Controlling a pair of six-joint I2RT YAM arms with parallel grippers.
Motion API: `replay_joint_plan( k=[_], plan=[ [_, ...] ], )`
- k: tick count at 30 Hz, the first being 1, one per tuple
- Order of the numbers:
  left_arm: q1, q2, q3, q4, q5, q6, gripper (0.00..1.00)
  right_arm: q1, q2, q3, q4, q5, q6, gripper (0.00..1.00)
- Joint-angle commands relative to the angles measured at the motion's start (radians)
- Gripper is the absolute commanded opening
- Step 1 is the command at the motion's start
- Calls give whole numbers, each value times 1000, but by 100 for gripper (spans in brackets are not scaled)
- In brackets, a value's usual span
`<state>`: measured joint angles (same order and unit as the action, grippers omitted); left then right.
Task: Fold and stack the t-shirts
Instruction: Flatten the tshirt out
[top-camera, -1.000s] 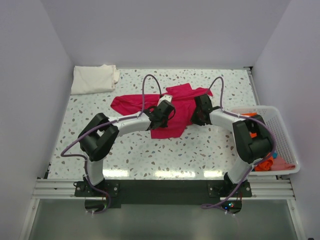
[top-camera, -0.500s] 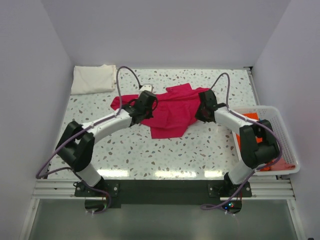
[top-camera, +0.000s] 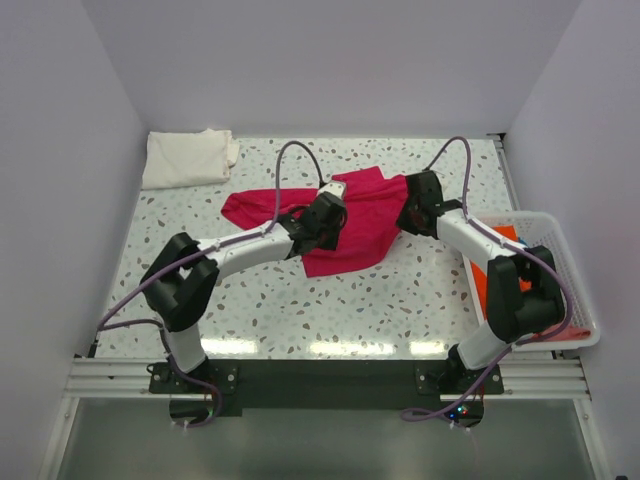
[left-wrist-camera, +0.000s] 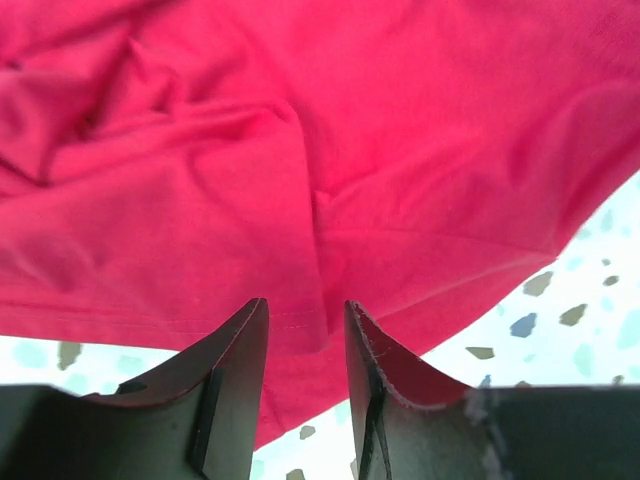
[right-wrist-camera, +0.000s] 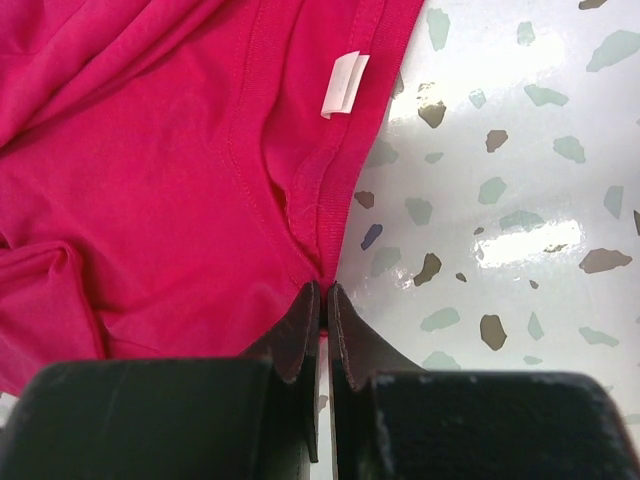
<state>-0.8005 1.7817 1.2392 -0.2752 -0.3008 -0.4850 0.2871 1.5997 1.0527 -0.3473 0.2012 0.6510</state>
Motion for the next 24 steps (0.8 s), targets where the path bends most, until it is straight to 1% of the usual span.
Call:
replay_joint_plan(
  k=[1, 3, 6, 10, 12, 13, 14, 16, 17, 19, 20, 22, 23, 24],
  plan=[
    [-5, 53, 45, -2, 3, 16, 43, 1, 5, 0, 11, -5, -16, 0],
    [-14, 87, 54, -1, 3, 22, 46, 1, 3, -5, 13, -5, -20, 0],
    [-28, 116, 66, -1, -9, 25, 47, 3, 9, -7, 16, -9, -22, 0],
    [-39, 151, 85, -16, -41, 29, 47, 1, 12, -8, 24, -19, -22, 0],
    [-40, 163, 92, -27, -61, 28, 45, 1, 14, -8, 24, -17, -24, 0],
    [-42, 165, 94, -28, -67, 28, 42, 1, 14, -10, 24, -19, -24, 0],
    [-43, 165, 94, -32, -76, 25, 36, 1, 13, -10, 25, -19, -25, 0],
    [-45, 160, 91, -39, -96, 22, 31, 1, 9, -11, 24, -19, -25, 0],
    [-43, 160, 91, -42, -106, 22, 24, 1, 9, -11, 22, -19, -27, 0],
    [-45, 160, 94, -59, -127, 19, 18, 1, 12, -10, 22, -20, -28, 0],
    [-43, 156, 89, -64, -130, 19, 12, 1, 9, -11, 21, -19, -30, 0],
    [-43, 150, 82, -64, -136, 19, 8, 1, 9, -11, 21, -16, -30, 0],
    [-43, 140, 78, -65, -138, 17, 4, 1, 9, -11, 21, -16, -30, 0],
    [-43, 136, 74, -71, -147, 14, 3, 0, 8, -11, 21, -16, -30, 0]
  ],
)
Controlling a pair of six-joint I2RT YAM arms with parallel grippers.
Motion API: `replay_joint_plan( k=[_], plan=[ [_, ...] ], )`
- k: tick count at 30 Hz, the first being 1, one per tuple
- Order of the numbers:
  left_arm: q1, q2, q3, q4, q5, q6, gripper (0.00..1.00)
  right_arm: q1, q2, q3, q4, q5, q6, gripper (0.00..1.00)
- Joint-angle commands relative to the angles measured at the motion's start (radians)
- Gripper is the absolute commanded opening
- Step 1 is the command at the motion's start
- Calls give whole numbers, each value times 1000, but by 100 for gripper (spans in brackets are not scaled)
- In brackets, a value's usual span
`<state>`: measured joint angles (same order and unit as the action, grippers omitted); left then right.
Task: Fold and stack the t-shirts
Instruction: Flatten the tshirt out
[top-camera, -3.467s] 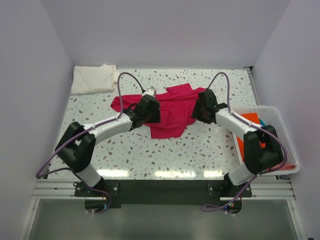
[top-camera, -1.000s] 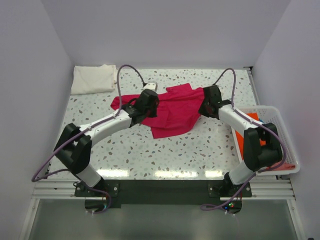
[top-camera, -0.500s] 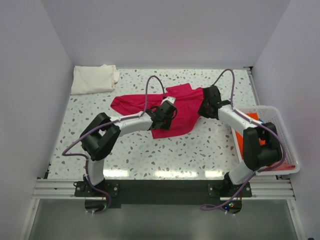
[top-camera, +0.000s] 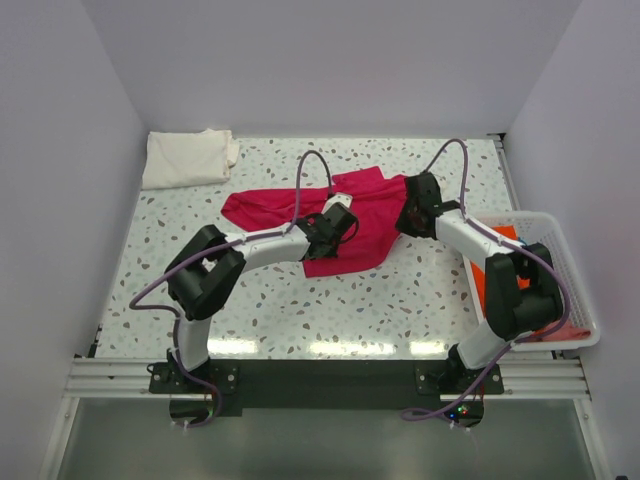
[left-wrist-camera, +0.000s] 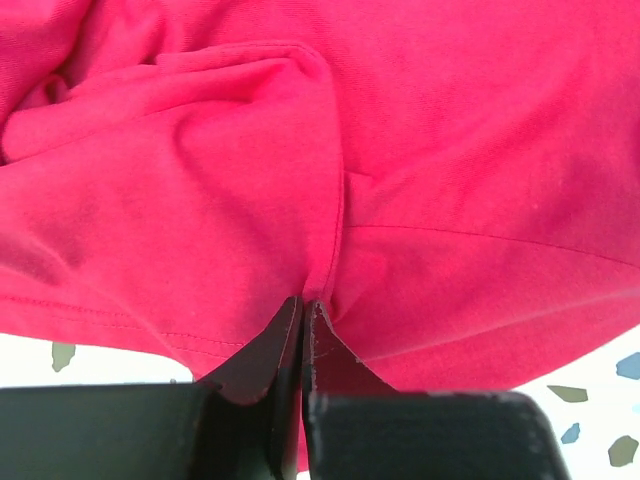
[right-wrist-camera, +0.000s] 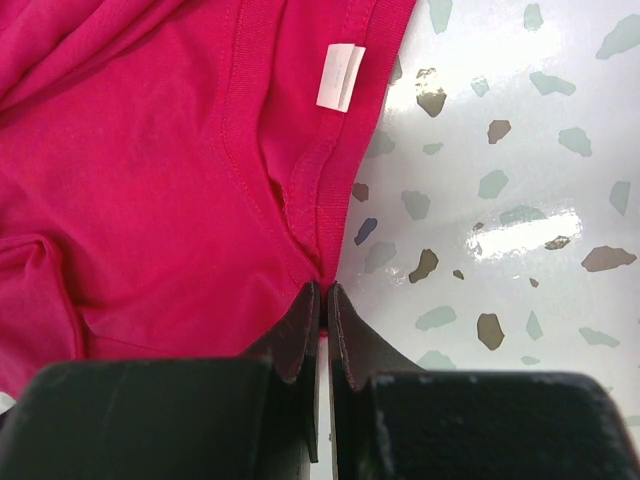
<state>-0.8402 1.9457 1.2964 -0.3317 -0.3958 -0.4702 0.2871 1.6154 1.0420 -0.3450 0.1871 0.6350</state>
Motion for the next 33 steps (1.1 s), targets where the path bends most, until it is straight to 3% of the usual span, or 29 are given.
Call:
replay_joint_plan(
  k=[1, 6, 9, 15, 20, 23, 24, 29, 33],
  plan=[
    [-2, -34, 17, -20, -58, -2, 1, 1, -8, 1, 17, 3, -15, 0],
    [9, -134, -5, -76, -153, -30, 0, -26, 1, 23, -11, 31, -46, 0],
    [73, -244, -58, -108, -158, -89, 0, -78, 6, 35, -25, 25, -61, 0],
    [336, -533, -232, -83, -82, -168, 0, -192, 50, 165, -113, 34, -97, 0],
    [444, -642, -270, -93, -54, -162, 0, -227, 130, 308, -178, 23, -115, 1],
    [466, -643, -275, -104, -31, -162, 0, -226, 155, 357, -203, 8, -126, 16],
    [469, -643, -279, -104, -25, -166, 0, -226, 135, 345, -195, 0, -126, 27],
    [487, -660, -307, -84, -5, -182, 0, -171, 48, 250, -177, 46, -146, 60],
    [492, -660, -312, -69, 26, -186, 0, -105, -26, 144, -155, 34, -132, 63]
  ],
)
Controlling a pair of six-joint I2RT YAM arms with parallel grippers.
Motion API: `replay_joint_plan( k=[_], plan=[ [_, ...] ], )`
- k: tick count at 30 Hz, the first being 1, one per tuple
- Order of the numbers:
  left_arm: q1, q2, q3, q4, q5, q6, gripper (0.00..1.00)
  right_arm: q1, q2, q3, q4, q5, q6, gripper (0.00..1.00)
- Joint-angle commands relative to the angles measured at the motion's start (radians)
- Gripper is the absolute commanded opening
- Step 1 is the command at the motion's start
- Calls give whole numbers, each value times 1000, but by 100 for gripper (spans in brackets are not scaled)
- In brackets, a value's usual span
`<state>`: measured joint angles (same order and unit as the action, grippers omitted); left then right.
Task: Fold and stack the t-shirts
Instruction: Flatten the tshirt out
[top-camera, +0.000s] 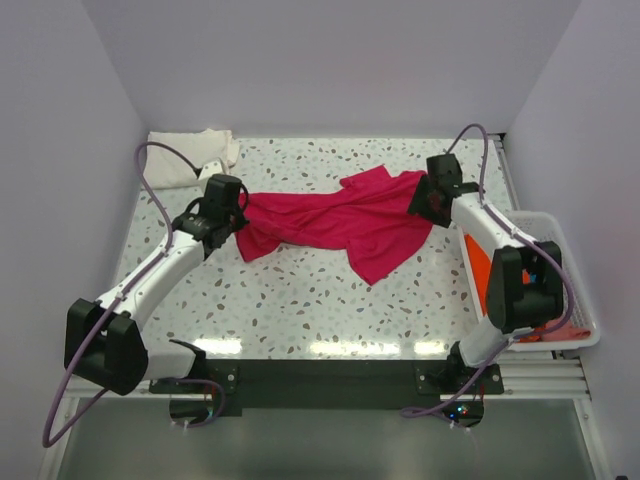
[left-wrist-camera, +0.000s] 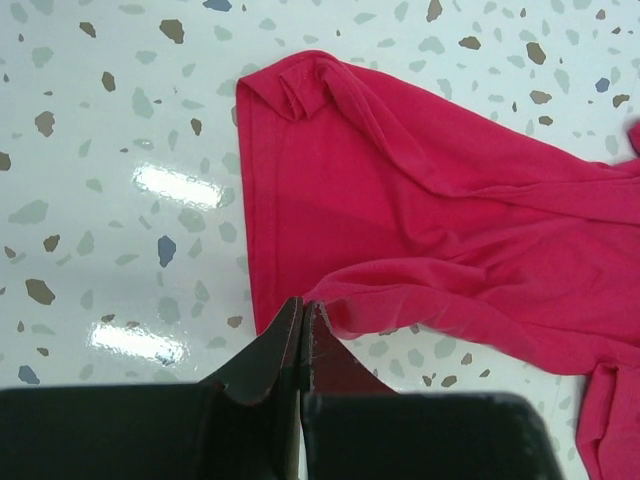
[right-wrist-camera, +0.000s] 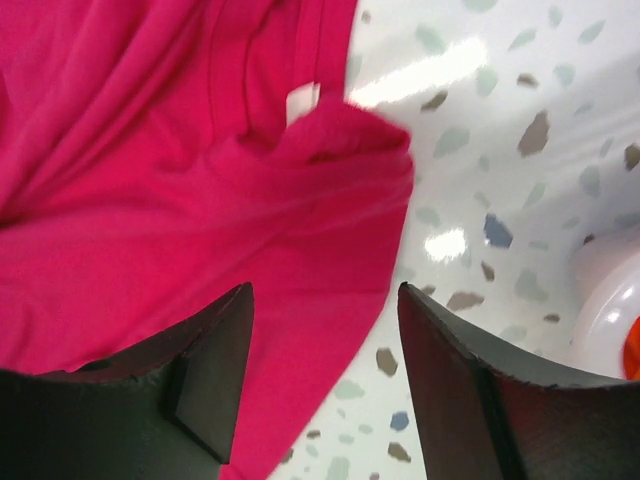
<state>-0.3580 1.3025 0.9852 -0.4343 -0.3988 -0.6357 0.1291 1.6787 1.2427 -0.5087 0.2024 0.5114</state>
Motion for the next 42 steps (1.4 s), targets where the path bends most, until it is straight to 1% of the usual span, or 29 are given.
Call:
replay_joint_plan(
  k=[1, 2, 4, 5, 6, 9, 11, 13, 15, 25, 30, 38, 42],
  plan=[
    [10, -19, -2, 37, 31, -19, 0, 81, -108, -77, 13, 26, -2, 62],
    [10, -20, -6, 39, 32, -21, 0, 143, -146, -97, 16, 38, 9, 61],
    [11, -22, -10, 42, 37, -21, 0, 211, -178, -153, 25, 74, 28, 61],
    [11, -23, -14, 45, 41, -21, 0, 275, -206, -175, 29, 92, 48, 59],
    [13, -26, -17, 45, 47, -22, 0, 303, -220, -214, 38, 119, 61, 59],
    [13, -42, -34, 58, 54, -22, 0, 394, -247, -276, 52, 132, 102, 56],
    [14, -46, -37, 60, 57, -15, 0, 452, -247, -293, 58, 161, 128, 56],
    [16, -46, -40, 60, 58, -15, 0, 475, -235, -315, 73, 172, 139, 55],
    [17, -51, -43, 65, 64, -12, 0, 500, -214, -324, 78, 175, 153, 50],
    [24, -57, -62, 80, 80, -4, 0, 593, -174, -374, 114, 187, 202, 50],
    [27, -57, -66, 91, 87, -5, 0, 648, -128, -385, 122, 212, 228, 48],
    [30, -57, -74, 98, 98, -4, 0, 661, -79, -393, 128, 262, 243, 47],
    [33, -55, -75, 98, 101, -2, 0, 661, -70, -397, 130, 275, 248, 41]
  ],
)
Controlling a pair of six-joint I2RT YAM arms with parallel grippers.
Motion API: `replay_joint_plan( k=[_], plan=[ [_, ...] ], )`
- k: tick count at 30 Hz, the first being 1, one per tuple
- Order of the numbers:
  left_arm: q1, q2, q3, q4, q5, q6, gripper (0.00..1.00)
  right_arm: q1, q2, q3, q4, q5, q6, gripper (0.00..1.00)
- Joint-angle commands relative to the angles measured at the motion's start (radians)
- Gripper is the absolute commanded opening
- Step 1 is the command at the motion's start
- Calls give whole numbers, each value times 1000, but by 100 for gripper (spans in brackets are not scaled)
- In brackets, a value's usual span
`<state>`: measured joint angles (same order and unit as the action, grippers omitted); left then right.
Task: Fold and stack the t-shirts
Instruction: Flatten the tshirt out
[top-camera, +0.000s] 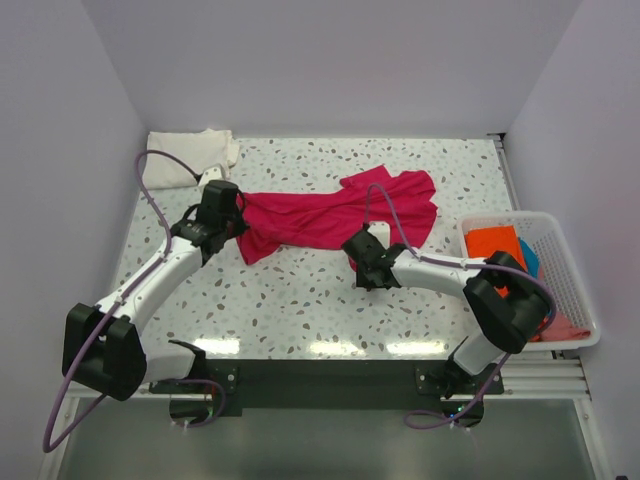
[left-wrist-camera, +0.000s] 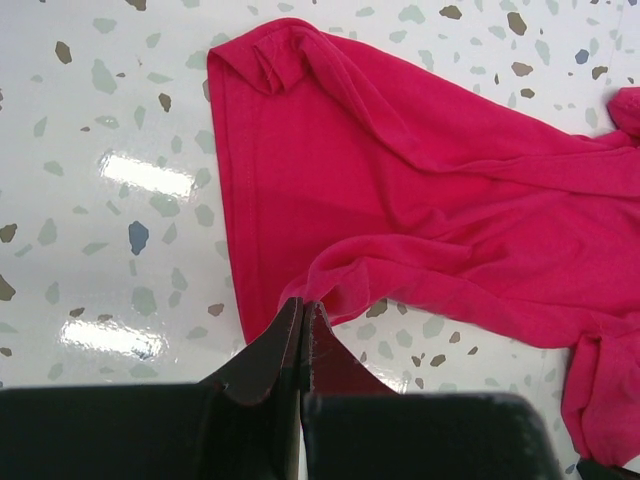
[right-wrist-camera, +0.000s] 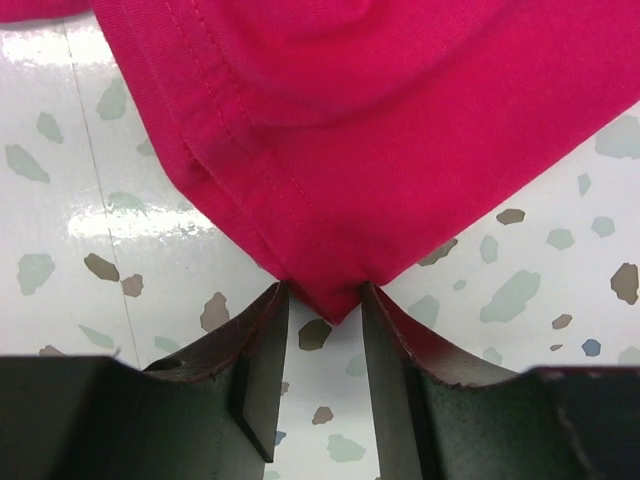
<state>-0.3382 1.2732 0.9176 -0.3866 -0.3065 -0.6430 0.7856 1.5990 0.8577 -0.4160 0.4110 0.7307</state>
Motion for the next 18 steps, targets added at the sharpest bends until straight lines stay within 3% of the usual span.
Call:
replay_joint_plan(
  k=[1, 3, 7, 11, 18],
  plan=[
    [13, -28, -10, 51, 10, 6, 0, 4, 10, -13, 39, 69, 32, 38],
    [13, -26, -10, 52, 14, 5, 0, 4, 13, -14, 39, 74, 32, 34],
    [14, -26, -11, 54, 14, 5, 0, 4, 7, -13, 26, 83, 35, 13],
    [15, -28, -5, 49, 17, 8, 0, 3, -42, 3, -26, 120, 35, 1],
    [19, -37, 15, 32, 14, 22, 0, 0, -221, 73, -217, 265, 24, 0]
  ],
)
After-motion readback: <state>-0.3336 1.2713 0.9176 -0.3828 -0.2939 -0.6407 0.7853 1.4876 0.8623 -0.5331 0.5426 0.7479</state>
